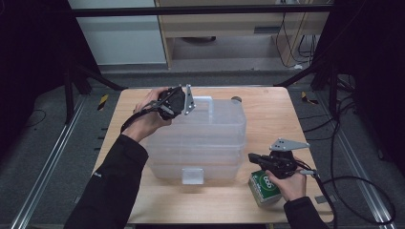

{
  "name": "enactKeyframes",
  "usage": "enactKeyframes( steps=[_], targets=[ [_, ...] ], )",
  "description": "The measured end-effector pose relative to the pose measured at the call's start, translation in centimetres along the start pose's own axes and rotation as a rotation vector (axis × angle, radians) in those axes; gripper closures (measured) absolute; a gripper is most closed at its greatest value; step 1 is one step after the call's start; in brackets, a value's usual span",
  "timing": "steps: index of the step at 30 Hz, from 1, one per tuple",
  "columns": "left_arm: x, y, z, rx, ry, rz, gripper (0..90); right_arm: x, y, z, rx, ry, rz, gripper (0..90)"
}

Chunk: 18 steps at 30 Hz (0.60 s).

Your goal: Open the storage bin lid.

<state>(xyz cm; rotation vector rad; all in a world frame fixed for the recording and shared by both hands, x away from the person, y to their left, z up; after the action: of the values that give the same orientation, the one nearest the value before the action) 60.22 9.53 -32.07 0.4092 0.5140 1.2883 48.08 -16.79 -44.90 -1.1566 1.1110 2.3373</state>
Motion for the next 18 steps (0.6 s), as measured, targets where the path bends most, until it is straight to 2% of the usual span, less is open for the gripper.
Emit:
enactKeyframes(
  steps=[3, 5, 7, 10, 11, 18],
  targets=[
    [0.0, -0.1, 0.2, 0.0, 0.002, 0.003, 69.8, -0.4, -0.2, 0.3, -0.036, -0.018, -0.029, 90.0],
    [0.1, -0.3, 0.3, 0.0, 0.009, 0.002, 69.7, -0.5, -0.3, 0.4, -0.035, -0.017, -0.027, 90.0],
    [0.1, -0.4, 0.4, 0.002, 0.025, -0.005, 69.5, -0.9, -0.5, 0.7, -0.041, -0.004, -0.041, 90.0],
    [0.2, -0.4, 0.5, 0.005, 0.028, -0.007, 69.2, -1.6, -0.6, 1.2, -0.053, -0.002, -0.065, 90.0],
    [0.2, -0.4, 0.5, 0.006, 0.029, -0.009, 69.1, -2.1, -0.7, 1.5, -0.061, -0.015, -0.091, 90.0],
    [0.2, -0.3, 0.3, 0.025, 0.04, -0.026, 68.3, -3.0, -0.9, 2.0, -0.071, -0.027, -0.126, 90.0]
  ],
)
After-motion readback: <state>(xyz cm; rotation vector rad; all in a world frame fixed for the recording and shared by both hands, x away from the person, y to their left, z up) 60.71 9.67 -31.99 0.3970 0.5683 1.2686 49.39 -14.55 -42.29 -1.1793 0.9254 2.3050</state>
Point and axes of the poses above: each handheld gripper's, and its own axes: y roughly backward along the jaws, x roughly out of its underside, z roughly to its left, the point moved 7 cm from there along -y, roughly forward along the jaws, and after that the axes turned 14 degrees about -y, right-handed, at the moved point
